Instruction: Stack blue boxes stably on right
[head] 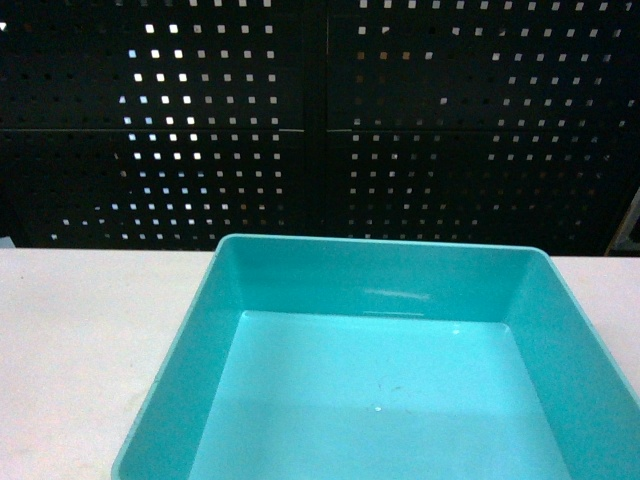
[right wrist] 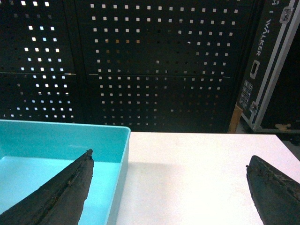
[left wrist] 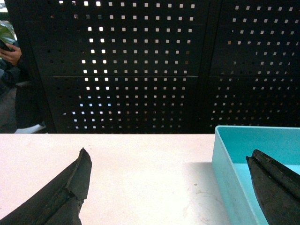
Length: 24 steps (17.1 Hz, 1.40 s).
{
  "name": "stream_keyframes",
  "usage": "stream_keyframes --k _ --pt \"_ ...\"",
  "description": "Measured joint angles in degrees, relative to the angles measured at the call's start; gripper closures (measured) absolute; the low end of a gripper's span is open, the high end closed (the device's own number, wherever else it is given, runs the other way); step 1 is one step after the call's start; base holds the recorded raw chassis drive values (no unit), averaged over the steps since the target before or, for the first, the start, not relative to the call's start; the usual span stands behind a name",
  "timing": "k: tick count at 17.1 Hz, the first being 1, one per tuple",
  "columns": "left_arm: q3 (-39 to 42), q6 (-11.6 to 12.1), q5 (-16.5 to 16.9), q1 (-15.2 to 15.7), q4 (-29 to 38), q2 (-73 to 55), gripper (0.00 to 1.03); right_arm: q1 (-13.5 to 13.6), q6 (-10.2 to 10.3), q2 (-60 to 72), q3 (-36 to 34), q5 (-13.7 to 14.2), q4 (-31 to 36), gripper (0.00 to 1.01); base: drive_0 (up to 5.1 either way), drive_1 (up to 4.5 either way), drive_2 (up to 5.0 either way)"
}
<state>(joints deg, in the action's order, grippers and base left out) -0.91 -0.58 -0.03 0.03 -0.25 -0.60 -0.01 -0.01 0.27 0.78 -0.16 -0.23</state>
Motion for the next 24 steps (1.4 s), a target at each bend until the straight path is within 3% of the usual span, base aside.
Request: stream_keyframes --k 24 --pt "0.00 -0.07 -0.31 0.07 -1.31 0.02 0.05 0.00 0.00 0.00 0.00 0.00 -0.02 0.03 0.0 0.00 0.0"
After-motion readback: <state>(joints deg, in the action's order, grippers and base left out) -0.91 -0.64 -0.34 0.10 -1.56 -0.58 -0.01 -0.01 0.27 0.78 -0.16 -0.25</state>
